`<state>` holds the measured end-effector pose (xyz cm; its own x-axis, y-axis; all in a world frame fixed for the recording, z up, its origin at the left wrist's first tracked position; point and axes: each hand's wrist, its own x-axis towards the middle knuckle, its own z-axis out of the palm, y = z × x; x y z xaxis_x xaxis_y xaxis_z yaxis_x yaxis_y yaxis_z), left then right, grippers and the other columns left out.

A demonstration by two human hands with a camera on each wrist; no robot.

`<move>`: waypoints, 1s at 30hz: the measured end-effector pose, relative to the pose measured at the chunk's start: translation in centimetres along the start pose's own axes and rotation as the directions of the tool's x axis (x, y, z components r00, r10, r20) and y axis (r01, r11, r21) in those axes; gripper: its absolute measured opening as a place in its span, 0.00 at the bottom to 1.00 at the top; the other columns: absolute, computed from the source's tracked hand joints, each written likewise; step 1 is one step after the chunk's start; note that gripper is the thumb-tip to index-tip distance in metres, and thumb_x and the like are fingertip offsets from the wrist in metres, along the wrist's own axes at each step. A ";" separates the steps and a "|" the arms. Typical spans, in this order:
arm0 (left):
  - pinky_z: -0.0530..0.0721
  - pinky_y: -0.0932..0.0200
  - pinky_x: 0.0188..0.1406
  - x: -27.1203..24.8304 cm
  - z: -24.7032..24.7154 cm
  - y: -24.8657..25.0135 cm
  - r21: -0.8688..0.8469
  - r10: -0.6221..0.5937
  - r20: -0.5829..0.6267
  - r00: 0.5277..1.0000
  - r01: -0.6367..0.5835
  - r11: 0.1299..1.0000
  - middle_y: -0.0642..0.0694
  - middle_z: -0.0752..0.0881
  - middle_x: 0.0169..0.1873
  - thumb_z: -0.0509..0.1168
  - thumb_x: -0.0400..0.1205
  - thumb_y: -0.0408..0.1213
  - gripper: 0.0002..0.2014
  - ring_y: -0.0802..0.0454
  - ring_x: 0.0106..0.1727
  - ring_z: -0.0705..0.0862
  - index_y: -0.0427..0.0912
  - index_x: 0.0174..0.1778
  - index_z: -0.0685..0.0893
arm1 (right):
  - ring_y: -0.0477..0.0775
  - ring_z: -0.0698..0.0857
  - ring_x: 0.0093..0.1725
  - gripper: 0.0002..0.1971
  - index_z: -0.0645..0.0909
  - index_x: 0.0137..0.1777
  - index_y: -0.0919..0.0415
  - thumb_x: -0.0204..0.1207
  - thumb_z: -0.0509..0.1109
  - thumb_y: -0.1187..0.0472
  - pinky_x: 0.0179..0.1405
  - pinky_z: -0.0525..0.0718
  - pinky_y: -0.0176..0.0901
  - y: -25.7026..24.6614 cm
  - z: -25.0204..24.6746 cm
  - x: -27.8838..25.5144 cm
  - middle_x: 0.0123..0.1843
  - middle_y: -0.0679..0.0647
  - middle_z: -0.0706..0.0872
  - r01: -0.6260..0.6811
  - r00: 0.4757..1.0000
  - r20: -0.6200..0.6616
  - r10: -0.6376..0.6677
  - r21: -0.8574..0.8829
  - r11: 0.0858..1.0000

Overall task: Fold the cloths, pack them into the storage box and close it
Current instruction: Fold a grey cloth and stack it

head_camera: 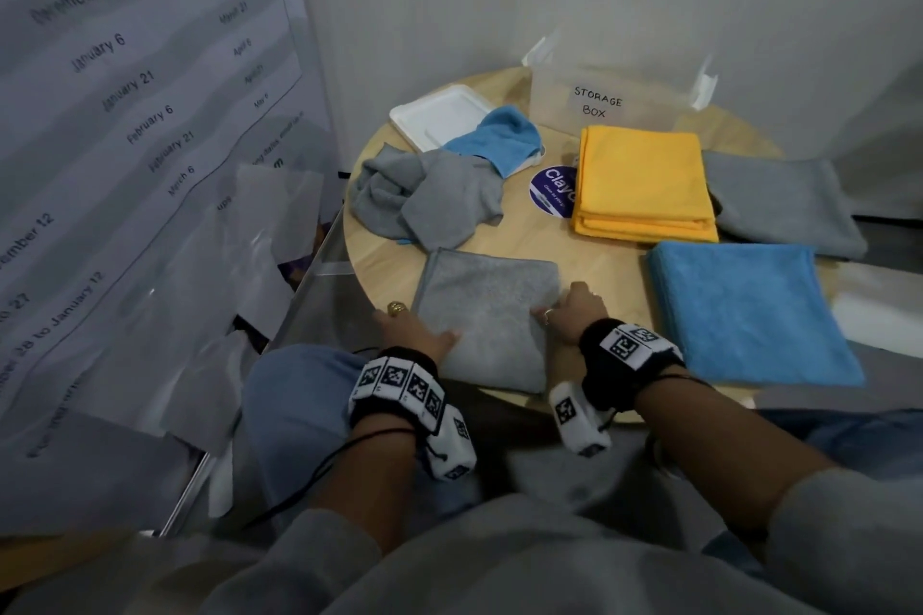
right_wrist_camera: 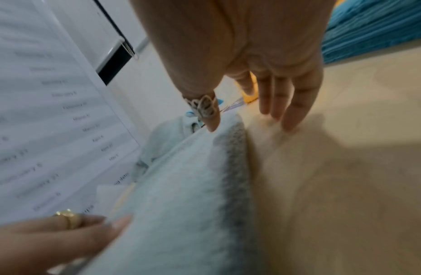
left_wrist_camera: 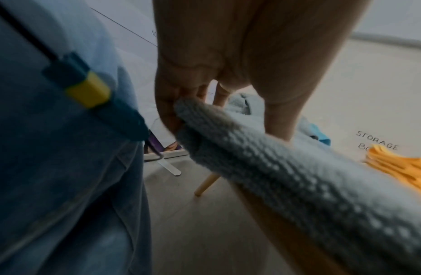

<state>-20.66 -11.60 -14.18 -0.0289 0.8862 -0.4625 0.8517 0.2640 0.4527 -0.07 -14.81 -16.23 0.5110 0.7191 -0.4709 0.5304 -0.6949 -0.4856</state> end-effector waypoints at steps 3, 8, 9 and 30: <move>0.78 0.53 0.54 0.2 -0.8 0.4 0.066 -0.017 0.083 0.996 0.011 0.998 0.34 0.76 0.67 0.73 0.73 0.53 0.38 0.38 0.65 0.78 0.30 0.70 0.69 | 0.66 0.82 0.60 0.28 0.74 0.67 0.69 0.74 0.72 0.52 0.56 0.83 0.51 -0.5 0.5 0.0 0.64 0.65 0.82 -0.111 0.982 0.171 0.081 0.178 0.978; 0.82 0.47 0.56 -0.6 -2.3 3.2 -0.182 0.196 0.120 0.973 -0.173 0.968 0.29 0.81 0.60 0.64 0.82 0.46 0.25 0.33 0.59 0.82 0.28 0.64 0.77 | 0.68 0.79 0.66 0.19 0.73 0.69 0.71 0.84 0.58 0.59 0.69 0.77 0.60 -1.6 -1.9 -0.9 0.67 0.66 0.80 -0.051 0.978 0.205 -0.047 0.444 0.895; 0.83 0.44 0.57 -1.0 -2.8 4.4 -0.224 0.253 0.098 0.962 -0.226 0.948 0.28 0.82 0.59 0.64 0.82 0.44 0.23 0.33 0.58 0.82 0.27 0.63 0.77 | 0.68 0.78 0.67 0.19 0.72 0.70 0.71 0.85 0.56 0.60 0.70 0.76 0.60 -1.8 -3.3 -1.1 0.68 0.66 0.79 0.000 0.980 0.173 -0.099 0.496 0.869; 0.79 0.50 0.65 2.7 17.4 38.9 -0.234 0.629 0.475 0.616 -0.600 0.765 0.43 0.50 0.83 0.51 0.86 0.28 0.31 0.35 0.70 0.74 0.43 0.83 0.45 | 0.65 0.77 0.68 0.19 0.70 0.71 0.70 0.83 0.60 0.61 0.64 0.73 0.48 18.7 -31.9 16.8 0.69 0.66 0.78 0.013 0.958 -0.284 0.020 0.115 0.993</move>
<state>21.46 -5.56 -11.06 0.7663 0.5305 -0.3625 0.5463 -0.2409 0.8022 39.99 -15.63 -9.74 0.6928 0.6758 -0.2515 0.4558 -0.6807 -0.5735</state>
